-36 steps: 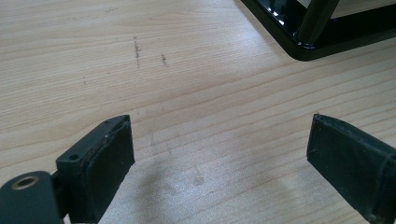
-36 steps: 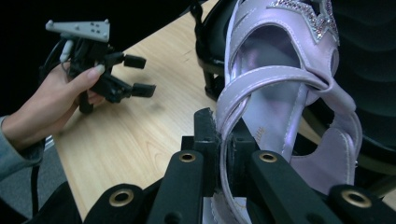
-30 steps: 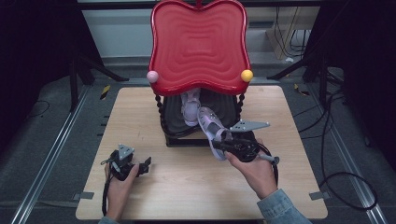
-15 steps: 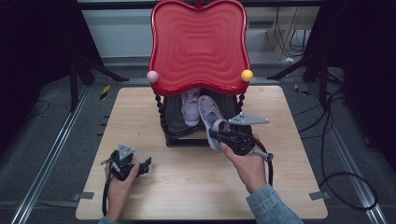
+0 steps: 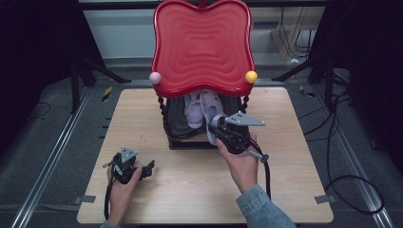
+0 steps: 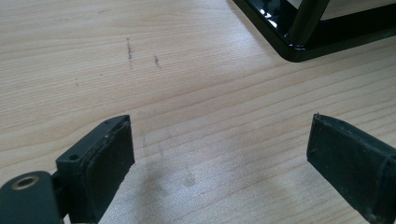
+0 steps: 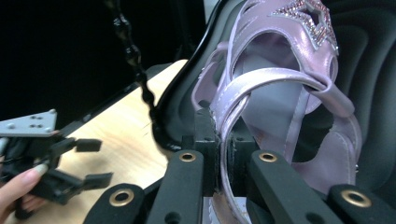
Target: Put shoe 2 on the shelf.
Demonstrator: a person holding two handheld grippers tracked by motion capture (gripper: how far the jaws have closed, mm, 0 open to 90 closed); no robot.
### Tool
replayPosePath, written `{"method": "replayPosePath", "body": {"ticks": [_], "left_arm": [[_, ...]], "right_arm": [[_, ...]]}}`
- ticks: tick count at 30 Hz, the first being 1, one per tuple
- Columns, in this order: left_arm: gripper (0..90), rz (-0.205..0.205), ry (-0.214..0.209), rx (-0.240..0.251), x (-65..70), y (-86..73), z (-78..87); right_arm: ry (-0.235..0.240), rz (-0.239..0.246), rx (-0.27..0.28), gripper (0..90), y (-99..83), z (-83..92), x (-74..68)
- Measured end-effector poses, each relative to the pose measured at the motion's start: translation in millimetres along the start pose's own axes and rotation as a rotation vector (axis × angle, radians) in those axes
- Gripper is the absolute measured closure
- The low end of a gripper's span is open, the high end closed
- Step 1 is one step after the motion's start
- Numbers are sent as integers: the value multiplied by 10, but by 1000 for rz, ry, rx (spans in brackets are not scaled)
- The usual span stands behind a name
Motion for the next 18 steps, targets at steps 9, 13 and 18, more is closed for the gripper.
{"method": "replayPosePath", "body": {"ticks": [9, 13, 18], "left_arm": [[67, -9, -1, 0, 15, 5, 1], [67, -9, -2, -1, 11, 3, 0], [67, -10, -2, -1, 17, 4, 0]], "right_arm": [[-55, -28, 52, 863, 64, -127, 61], [-80, -33, 66, 863, 74, -185, 82], [-96, -51, 83, 863, 88, -277, 116]]}}
Point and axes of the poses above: each handheld gripper's, and its own axes: z roughly backward along the jaws, y roughly out of its top, x roughly to its right, the point moved 10 cm from there along -z, roughly forward along the jaws, and after that the axes turned 4 degrees about -y, right-handed, at the moved point
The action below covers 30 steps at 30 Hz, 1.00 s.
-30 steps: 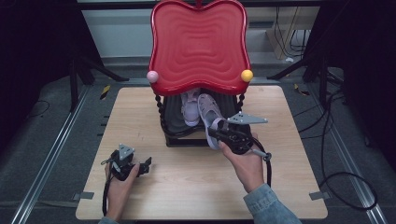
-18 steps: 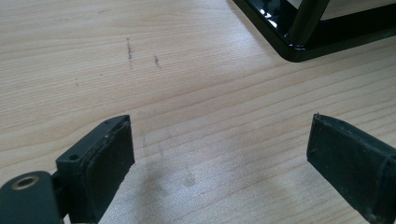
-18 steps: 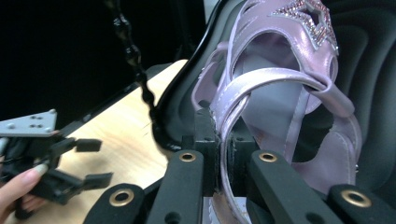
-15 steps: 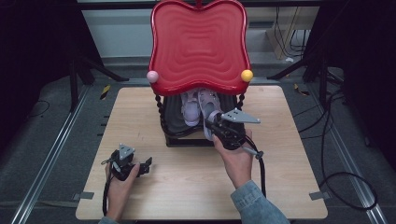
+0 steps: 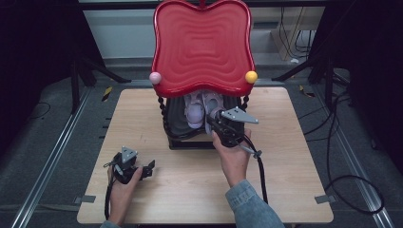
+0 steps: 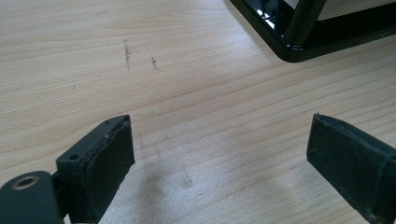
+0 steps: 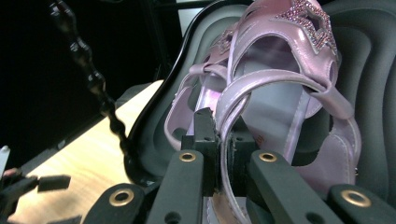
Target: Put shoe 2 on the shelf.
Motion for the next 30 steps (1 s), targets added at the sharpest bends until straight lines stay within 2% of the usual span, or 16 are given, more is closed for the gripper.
{"method": "replayPosePath", "body": {"ticks": [8, 19, 30], "left_arm": [[68, 3, -8, -4, 21, -7, -8], [75, 3, -13, 0, 36, -3, -10], [74, 2, -13, -2, 36, -6, -14]], "right_arm": [[-90, 29, 22, 862, -7, -101, 148], [-142, 13, 33, 862, -25, -266, 235], [-195, 47, 36, 862, -44, -357, 294]]}}
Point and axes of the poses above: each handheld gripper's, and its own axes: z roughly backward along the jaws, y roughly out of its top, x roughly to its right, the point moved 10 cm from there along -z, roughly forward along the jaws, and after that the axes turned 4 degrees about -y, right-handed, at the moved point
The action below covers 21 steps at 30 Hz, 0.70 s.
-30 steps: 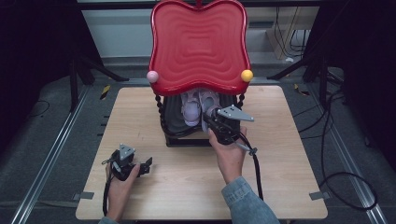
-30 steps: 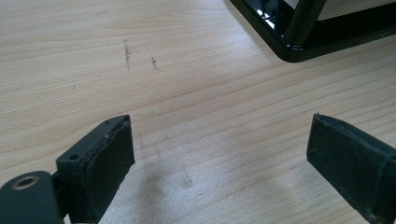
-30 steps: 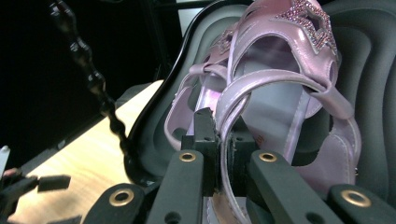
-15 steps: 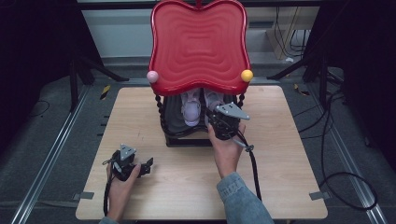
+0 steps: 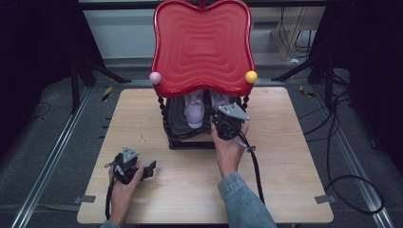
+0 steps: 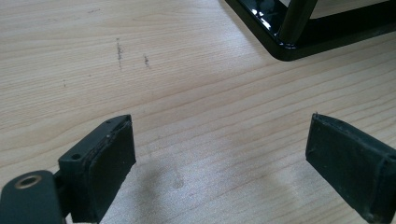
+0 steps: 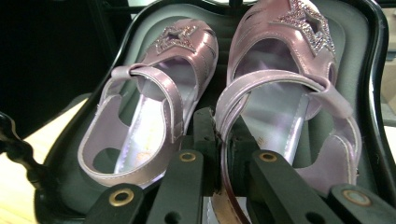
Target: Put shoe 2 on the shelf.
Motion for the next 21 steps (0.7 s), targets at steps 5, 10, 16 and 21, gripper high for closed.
{"method": "replayPosePath", "body": {"ticks": [5, 10, 16, 21], "left_arm": [[75, 1, 0, 1, -5, -1, 5], [76, 1, -2, 3, -7, 3, 8], [76, 4, -2, 1, -10, 0, 8], [76, 2, -4, 2, -3, 2, 8]], "right_arm": [[-14, 25, 3, 862, 18, -37, -31], [-27, 37, 2, 862, 48, -96, -50], [-39, 39, -3, 862, 34, -131, -59], [-60, 44, -25, 862, -15, -162, -35]]}}
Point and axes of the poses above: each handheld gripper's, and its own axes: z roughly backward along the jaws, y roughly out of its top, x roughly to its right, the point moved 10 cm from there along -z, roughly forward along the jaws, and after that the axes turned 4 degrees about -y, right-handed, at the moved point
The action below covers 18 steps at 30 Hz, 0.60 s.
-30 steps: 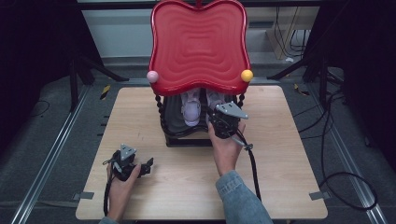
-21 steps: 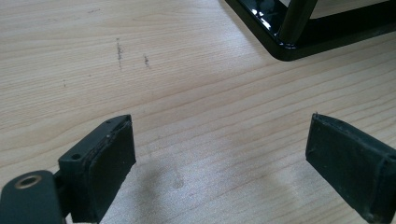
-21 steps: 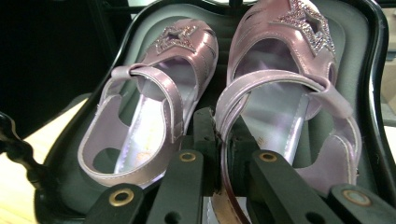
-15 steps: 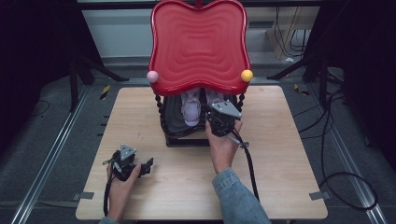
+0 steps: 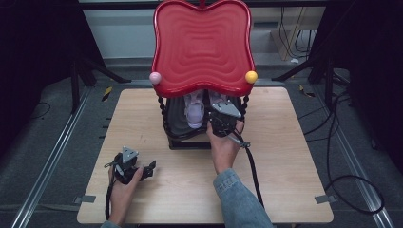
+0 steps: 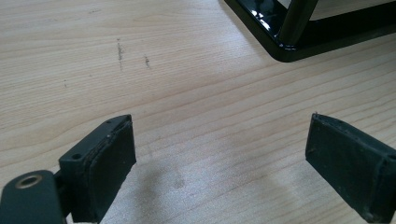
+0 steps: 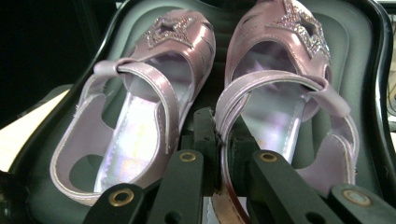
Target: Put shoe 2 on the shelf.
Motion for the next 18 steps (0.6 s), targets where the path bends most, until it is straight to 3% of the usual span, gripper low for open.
{"method": "replayPosePath", "body": {"ticks": [18], "left_arm": [[78, -1, -1, 0, 8, 1, 1]], "right_arm": [[-5, 21, -16, 855, -102, -119, -75]]}}
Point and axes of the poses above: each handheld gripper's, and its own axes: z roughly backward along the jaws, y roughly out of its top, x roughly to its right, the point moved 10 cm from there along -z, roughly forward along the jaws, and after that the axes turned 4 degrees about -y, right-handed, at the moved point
